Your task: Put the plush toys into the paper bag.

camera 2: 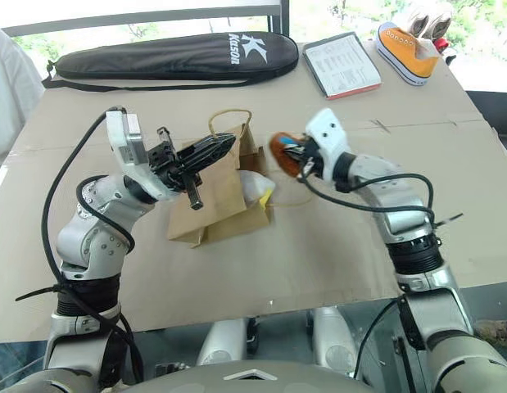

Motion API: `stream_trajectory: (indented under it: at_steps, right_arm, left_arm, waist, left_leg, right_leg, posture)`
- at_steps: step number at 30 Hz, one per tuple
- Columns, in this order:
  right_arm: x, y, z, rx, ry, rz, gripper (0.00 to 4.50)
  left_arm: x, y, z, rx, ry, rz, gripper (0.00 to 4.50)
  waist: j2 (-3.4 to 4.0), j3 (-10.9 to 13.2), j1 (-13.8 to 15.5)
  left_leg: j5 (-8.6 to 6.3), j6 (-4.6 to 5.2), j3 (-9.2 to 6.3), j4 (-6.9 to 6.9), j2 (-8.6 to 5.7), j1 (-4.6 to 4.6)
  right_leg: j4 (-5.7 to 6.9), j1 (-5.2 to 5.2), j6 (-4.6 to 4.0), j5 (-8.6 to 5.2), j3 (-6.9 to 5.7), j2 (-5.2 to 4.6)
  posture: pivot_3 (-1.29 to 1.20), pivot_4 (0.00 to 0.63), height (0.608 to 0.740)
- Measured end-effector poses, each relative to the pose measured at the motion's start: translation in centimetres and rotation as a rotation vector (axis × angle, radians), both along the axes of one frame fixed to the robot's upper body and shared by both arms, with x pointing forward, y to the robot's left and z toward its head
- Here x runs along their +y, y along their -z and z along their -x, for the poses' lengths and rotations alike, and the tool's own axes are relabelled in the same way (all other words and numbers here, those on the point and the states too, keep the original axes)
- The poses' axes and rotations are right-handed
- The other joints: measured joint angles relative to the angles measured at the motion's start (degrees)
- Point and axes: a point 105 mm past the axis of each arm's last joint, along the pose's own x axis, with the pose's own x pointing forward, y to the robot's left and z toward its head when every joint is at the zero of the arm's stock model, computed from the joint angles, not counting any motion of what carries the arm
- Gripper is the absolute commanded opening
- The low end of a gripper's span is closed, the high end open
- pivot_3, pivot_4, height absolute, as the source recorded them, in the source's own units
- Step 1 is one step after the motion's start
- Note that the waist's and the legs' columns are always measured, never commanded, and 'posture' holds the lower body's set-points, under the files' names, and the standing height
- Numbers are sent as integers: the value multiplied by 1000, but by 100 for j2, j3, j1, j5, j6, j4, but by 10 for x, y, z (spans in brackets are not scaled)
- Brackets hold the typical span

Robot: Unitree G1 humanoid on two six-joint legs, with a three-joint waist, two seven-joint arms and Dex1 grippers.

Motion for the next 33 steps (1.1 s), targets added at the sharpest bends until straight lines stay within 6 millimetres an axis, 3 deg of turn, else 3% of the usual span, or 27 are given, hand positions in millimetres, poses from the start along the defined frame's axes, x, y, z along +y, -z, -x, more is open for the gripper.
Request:
stream_trajectory:
  at_steps: [6, 16, 18, 20, 23, 24, 33]
  right_arm:
    - [76, 39, 7, 64, -178, 27, 36]
    - [93, 41, 22, 91, -381, -63, 36]
    - [98, 46, 27, 138, -426, -78, 670]
    - [98, 47, 29, 155, -447, -86, 1422]
    - [92, 42, 25, 163, -420, -121, 3027]
    - [91, 41, 25, 162, -417, -127, 3288]
    - [32, 32, 38, 211, -299, -184, 3288]
  left_arm:
    - [-11, -14, -9, -27, 85, 20, 0]
    - [-7, 2, -4, 18, 81, 17, 0]
    - [-7, 3, -1, 16, 77, 16, 0]
    - [-7, 3, 0, 13, 73, 10, 0]
    - [-3, 4, 1, 11, 58, 1, 0]
    - [-2, 4, 1, 11, 54, 0, 0]
    - [10, -5, 7, -61, 62, 23, 0]
  waist:
    - [0, 0, 23]
    - [0, 1, 35]
    - [0, 1, 39]
    - [0, 1, 42]
    - [0, 1, 63]
    - [0, 1, 66]
    - [0, 1, 67]
  left_leg:
    - [0, 0, 5, 8, -1, -2]
    - [0, 0, 4, 6, 1, -1]
    - [0, 0, 3, 6, 3, 1]
    - [0, 0, 3, 7, 3, 1]
    - [0, -1, 4, 10, 2, 0]
    - [0, -1, 4, 10, 1, 0]
    - [0, -1, 7, 10, 0, 1]
  right_leg:
    - [2, 1, 1, 1, 4, -1]
    - [7, -1, 0, 1, 2, -2]
    - [13, -2, 0, 1, 1, 0]
    - [16, -2, -1, 0, 1, -1]
    - [17, -2, -2, 0, 1, -4]
    - [17, -2, -3, -1, 1, -5]
    - [19, -3, -7, -4, 3, -6]
  posture:
    - [0, 150, 740]
    - [0, 150, 740]
    - [0, 150, 740]
    - [0, 150, 740]
    - [0, 150, 740]
    - [0, 150, 740]
    - [0, 150, 740]
